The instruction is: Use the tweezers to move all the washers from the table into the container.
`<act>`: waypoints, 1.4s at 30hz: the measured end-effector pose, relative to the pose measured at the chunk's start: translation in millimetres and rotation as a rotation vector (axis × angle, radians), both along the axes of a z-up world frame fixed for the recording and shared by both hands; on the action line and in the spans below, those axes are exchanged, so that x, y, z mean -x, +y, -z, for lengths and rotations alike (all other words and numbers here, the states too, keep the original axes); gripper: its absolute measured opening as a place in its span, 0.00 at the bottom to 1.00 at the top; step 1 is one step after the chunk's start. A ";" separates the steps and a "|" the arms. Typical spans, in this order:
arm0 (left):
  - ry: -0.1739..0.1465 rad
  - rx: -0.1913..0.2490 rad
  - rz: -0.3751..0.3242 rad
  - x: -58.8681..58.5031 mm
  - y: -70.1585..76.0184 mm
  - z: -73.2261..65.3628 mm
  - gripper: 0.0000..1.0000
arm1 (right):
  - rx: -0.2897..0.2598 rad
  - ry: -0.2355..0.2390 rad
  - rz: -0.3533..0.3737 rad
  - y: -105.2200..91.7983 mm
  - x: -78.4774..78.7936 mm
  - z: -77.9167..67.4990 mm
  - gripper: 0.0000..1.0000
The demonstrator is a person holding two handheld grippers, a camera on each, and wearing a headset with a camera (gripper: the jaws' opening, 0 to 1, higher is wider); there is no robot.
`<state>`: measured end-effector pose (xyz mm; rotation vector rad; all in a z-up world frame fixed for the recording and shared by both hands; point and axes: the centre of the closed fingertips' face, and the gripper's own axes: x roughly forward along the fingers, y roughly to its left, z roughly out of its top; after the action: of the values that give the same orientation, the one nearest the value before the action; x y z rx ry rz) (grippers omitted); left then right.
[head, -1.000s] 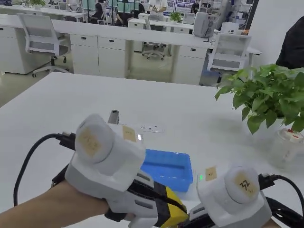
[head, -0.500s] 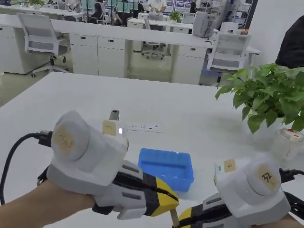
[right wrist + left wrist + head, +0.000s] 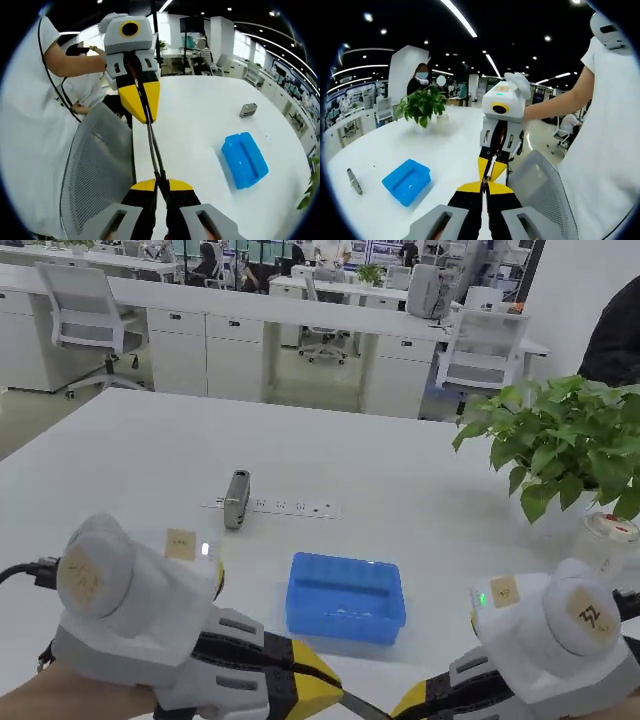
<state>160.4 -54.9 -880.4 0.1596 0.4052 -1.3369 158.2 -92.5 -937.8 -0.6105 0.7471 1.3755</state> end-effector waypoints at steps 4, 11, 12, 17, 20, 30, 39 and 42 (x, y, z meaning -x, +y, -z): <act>-0.032 -0.091 -0.004 -1.3 4.8 19.9 0.00 | 0.092 -0.016 -0.063 -2.2 2.8 12.4 0.01; 0.006 -0.308 0.052 -2.1 12.5 51.7 0.05 | 0.178 -0.026 -0.138 3.7 1.9 22.8 0.01; 0.000 -0.345 0.066 -1.9 13.7 56.4 0.07 | 0.187 -0.029 -0.148 5.5 0.7 23.3 0.01; 0.019 -0.431 0.130 -0.3 6.8 75.5 0.08 | 0.275 -0.059 -0.221 5.2 -5.4 32.0 0.01; 0.038 -0.506 0.147 -3.2 9.5 88.9 0.12 | 0.332 -0.080 -0.253 2.8 -9.5 38.8 0.01; 0.108 -0.579 0.129 -25.6 10.4 120.3 0.00 | 0.336 -0.092 -0.230 6.1 -31.5 55.4 0.01; 0.079 -0.661 0.075 -60.3 2.6 153.4 0.00 | 0.288 -0.084 -0.101 -3.4 -70.6 92.5 0.04; 0.036 -0.707 0.085 -71.3 0.6 170.8 0.00 | 0.276 -0.076 -0.068 -6.6 -79.0 106.6 0.05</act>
<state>231.8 -54.3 -1051.2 0.7455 0.8997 -1.2318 237.2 -99.2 -1044.4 -0.9075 0.8689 1.3131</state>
